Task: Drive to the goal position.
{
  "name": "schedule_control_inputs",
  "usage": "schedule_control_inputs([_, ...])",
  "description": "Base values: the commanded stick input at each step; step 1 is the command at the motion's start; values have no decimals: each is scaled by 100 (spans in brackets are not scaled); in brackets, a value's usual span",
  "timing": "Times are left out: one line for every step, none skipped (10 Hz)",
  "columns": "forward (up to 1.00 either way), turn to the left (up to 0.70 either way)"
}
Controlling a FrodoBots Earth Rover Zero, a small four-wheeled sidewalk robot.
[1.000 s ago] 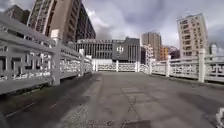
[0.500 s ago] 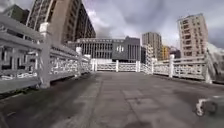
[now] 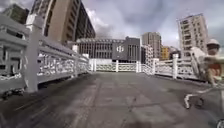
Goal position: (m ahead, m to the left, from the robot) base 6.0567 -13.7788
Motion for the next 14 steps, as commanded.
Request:
schedule_control_inputs([70, 0])
schedule_control_inputs([70, 0])
schedule_control_inputs([70, 0])
schedule_control_inputs([70, 0])
schedule_control_inputs([70, 0])
schedule_control_inputs([70, 0])
schedule_control_inputs([70, 0])
schedule_control_inputs([70, 0])
schedule_control_inputs([70, 0])
schedule_control_inputs([70, 0])
schedule_control_inputs([70, 0])
schedule_control_inputs([70, 0])
schedule_control_inputs([70, 0])
schedule_control_inputs([70, 0])
